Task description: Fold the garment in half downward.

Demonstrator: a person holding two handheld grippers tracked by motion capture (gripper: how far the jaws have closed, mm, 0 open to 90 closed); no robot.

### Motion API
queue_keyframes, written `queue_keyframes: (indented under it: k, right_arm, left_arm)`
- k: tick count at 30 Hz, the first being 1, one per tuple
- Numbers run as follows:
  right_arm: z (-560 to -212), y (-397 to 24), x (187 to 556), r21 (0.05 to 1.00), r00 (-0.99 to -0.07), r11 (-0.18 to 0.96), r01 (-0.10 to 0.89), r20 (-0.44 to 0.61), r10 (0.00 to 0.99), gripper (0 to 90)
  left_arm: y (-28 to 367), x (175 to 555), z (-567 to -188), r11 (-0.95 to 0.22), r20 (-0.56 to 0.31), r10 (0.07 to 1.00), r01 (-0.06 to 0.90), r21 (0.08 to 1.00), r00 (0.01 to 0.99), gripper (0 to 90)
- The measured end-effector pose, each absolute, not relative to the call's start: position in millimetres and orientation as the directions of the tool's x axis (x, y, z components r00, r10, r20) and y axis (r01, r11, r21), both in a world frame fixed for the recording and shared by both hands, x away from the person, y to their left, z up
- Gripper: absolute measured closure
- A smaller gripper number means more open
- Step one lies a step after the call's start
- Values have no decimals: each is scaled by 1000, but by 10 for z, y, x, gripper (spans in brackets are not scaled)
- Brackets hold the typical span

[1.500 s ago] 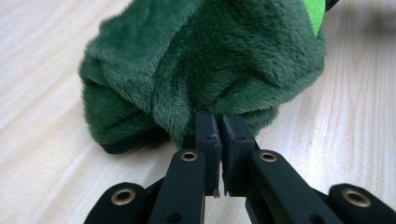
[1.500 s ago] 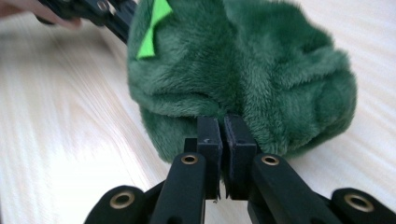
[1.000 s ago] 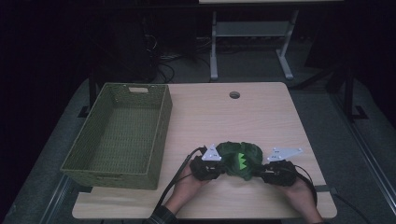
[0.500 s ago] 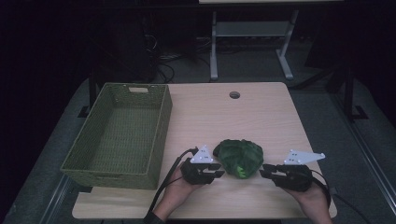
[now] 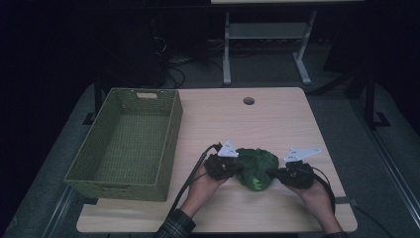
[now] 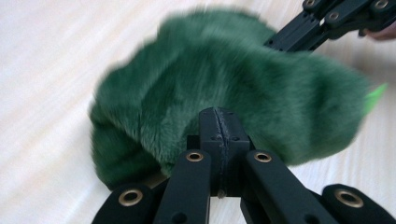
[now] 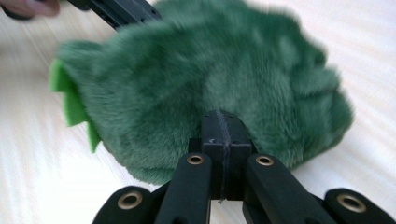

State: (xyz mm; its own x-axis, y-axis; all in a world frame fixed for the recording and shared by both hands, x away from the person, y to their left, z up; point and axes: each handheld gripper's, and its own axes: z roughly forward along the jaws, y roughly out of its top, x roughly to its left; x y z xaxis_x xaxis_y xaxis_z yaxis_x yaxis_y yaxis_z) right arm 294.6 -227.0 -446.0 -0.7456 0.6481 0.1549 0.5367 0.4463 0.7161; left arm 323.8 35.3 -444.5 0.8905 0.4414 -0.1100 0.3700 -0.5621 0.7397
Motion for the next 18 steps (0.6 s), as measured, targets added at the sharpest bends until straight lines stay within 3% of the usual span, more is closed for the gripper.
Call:
queue_keyframes:
  k: [8,18]
  right_arm:
    - [-4664,-2197,2941,647,-750,508,569,155,643,900]
    - [-4669,-2215,2930,647,-745,500,576,163,647,900]
  left_arm:
    - [331,3249,-4665,-622,-90,457,390,679,885,898]
    - [338,3361,-4662,-614,-90,475,403,678,875,897]
